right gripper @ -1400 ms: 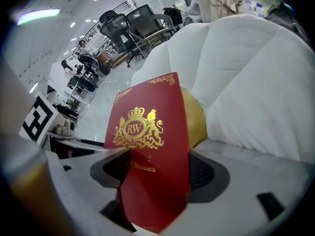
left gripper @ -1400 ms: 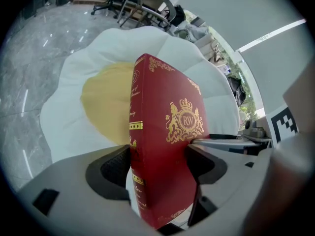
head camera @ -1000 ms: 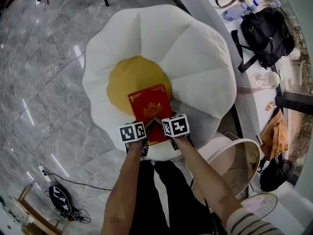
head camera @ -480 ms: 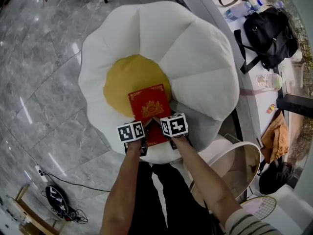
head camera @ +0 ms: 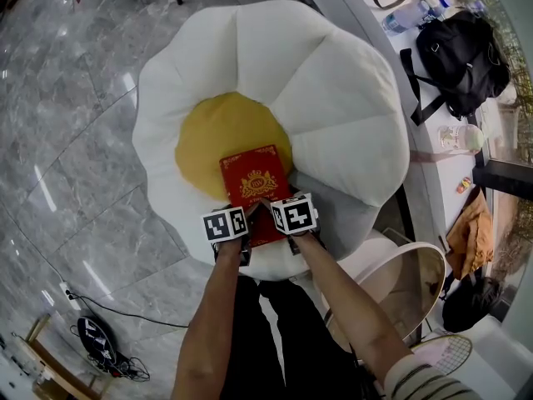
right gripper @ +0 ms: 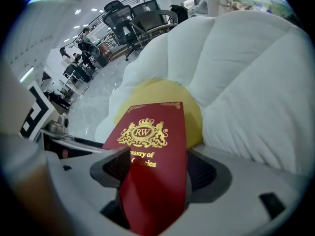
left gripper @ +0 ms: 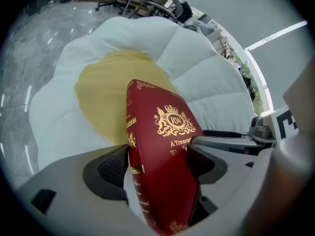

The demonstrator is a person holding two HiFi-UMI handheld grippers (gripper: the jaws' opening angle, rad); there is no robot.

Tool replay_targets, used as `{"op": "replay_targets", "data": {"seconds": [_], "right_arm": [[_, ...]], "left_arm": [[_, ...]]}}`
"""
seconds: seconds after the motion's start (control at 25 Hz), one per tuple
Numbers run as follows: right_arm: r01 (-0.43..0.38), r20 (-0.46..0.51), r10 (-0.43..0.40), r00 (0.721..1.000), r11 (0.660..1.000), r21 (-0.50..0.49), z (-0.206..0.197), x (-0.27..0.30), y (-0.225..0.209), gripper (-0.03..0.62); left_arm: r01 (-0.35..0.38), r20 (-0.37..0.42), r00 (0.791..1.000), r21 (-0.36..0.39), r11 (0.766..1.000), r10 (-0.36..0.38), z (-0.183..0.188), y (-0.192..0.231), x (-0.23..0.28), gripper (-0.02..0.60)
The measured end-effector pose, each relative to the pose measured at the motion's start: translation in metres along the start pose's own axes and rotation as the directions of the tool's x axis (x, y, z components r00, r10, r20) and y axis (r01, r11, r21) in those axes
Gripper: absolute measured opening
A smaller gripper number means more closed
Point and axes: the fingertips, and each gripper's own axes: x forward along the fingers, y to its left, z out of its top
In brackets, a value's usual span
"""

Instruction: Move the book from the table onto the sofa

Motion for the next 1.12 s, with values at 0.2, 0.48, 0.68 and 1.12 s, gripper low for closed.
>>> {"op": "replay_targets", "data": {"seconds": [0.2,0.48,0.68,1.12], "right_arm": [[-0.02,0.017,0.019,1.0,0.997,0.078,0.005,-0.013,-0.003,0.359],[-0.004,0.032,0.002,0.999,0.997,0.074,0.006,-0.045,0.005,0.359],[-0.008,0.053,0.005,0.999,0.998,0.069,0.013,-0.074,0.019,0.359],[-0.058,0.116,0.051,0.992,0.997,0.059,0.023,-0.146,0.053,0.264]], "left_arm": [[-0.026,0.015,1.0,0.016,1.0,0.026,0.001,0.0,-0.013,0.363],[-0.039,0.056,0.998,0.046,0.998,0.037,0.005,-0.014,-0.046,0.362],[-0.035,0.066,0.997,0.061,0.998,0.031,0.001,-0.034,-0.071,0.362],[-0.031,0.136,0.991,0.104,0.994,0.017,-0.001,-0.085,-0.139,0.279]]}}
